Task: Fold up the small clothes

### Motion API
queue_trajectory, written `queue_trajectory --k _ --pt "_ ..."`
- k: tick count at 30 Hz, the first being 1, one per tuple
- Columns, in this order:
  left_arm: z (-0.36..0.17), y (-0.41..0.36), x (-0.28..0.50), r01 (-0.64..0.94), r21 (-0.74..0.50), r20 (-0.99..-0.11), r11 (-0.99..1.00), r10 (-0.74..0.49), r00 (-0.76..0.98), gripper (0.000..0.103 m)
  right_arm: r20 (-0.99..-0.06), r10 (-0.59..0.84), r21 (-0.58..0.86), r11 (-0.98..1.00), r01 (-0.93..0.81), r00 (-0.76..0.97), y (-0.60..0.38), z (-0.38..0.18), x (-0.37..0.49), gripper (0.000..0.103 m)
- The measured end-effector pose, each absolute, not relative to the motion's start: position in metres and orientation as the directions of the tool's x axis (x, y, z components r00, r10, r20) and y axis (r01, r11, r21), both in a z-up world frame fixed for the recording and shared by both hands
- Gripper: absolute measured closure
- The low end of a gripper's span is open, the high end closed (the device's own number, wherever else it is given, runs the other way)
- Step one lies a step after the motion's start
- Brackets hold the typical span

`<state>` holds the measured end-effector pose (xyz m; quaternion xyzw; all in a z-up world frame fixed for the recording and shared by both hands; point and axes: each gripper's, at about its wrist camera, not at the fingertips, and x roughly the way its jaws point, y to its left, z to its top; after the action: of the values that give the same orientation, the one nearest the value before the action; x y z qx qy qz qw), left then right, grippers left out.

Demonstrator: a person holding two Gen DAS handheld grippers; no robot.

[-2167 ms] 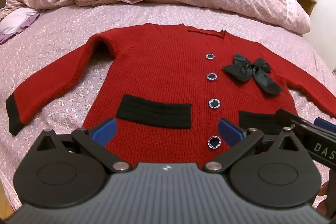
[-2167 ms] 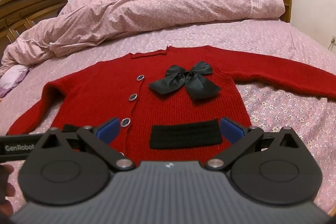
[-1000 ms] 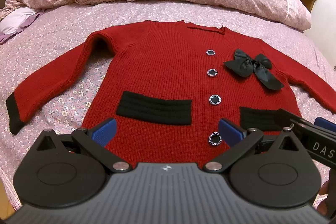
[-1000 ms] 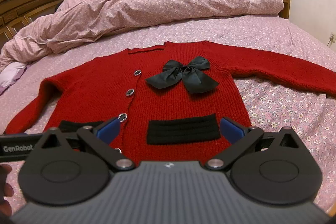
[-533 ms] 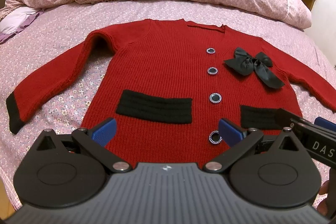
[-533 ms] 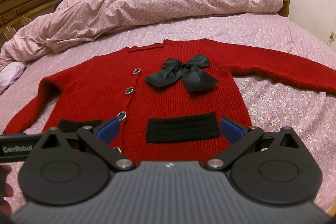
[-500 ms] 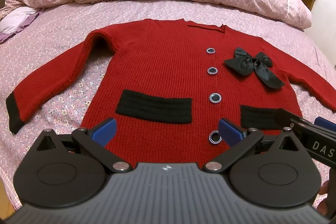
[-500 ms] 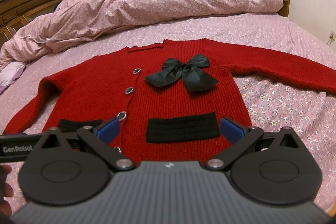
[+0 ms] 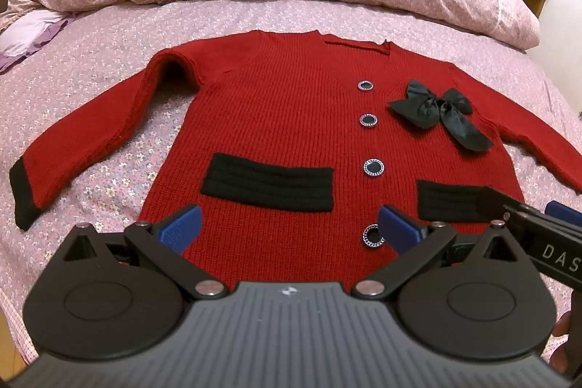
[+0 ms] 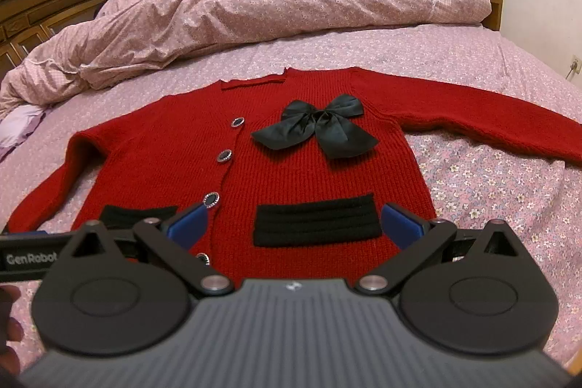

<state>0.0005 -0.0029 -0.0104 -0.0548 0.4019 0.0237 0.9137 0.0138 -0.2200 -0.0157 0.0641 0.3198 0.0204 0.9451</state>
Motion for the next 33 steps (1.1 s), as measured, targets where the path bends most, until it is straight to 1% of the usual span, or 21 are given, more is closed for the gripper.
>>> queue_trajectory --k 12,33 --pt "-0.010 0.004 0.018 -0.092 -0.062 -0.748 0.994 0.015 0.664 0.000 -0.604 0.062 0.129 0.991 0.020 0.795 -0.227 -0.015 0.022 0.000" --pt "-0.010 0.097 0.067 -0.267 0.009 -0.768 0.964 0.177 0.616 0.000 -0.647 0.019 0.111 0.991 0.069 0.762 -0.243 -0.030 0.065 0.000"
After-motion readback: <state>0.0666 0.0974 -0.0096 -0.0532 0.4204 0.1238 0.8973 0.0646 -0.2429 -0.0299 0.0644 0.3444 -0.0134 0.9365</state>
